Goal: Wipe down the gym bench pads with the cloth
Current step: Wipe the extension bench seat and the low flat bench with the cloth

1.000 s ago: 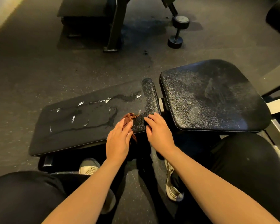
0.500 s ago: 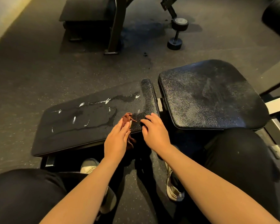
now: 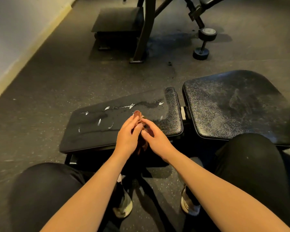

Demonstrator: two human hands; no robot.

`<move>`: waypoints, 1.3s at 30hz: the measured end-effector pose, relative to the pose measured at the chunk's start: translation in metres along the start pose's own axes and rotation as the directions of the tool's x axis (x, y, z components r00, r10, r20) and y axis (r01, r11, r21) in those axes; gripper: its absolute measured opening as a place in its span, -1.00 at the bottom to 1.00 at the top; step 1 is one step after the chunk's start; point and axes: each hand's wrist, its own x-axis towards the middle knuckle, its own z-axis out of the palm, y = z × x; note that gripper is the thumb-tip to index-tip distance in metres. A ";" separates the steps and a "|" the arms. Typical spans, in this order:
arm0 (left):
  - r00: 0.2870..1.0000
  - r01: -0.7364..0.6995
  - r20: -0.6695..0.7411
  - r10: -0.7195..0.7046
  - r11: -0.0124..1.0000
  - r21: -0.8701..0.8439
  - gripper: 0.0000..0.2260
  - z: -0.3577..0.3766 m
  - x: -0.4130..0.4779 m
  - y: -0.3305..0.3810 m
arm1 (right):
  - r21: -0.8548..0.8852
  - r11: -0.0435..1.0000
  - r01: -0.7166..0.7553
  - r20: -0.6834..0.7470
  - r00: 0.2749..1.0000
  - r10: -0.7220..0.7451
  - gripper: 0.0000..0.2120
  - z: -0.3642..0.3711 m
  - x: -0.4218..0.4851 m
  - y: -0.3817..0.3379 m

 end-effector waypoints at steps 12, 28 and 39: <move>0.975 0.193 -0.064 -0.211 0.957 -0.215 -0.61 -0.004 -0.010 0.010 | -0.009 1.000 -0.026 -0.249 0.968 0.023 -0.59 0.000 0.005 -0.013; 0.969 0.184 -0.105 -0.226 0.933 -0.309 -0.79 0.004 -0.008 0.015 | -0.061 0.996 -0.069 -0.324 0.945 0.046 -0.76 -0.013 0.018 -0.017; 0.982 0.187 0.018 -0.188 0.961 -0.205 -0.56 -0.014 0.003 0.007 | -0.133 0.991 -0.026 -0.196 0.981 0.000 -0.64 -0.023 0.027 -0.017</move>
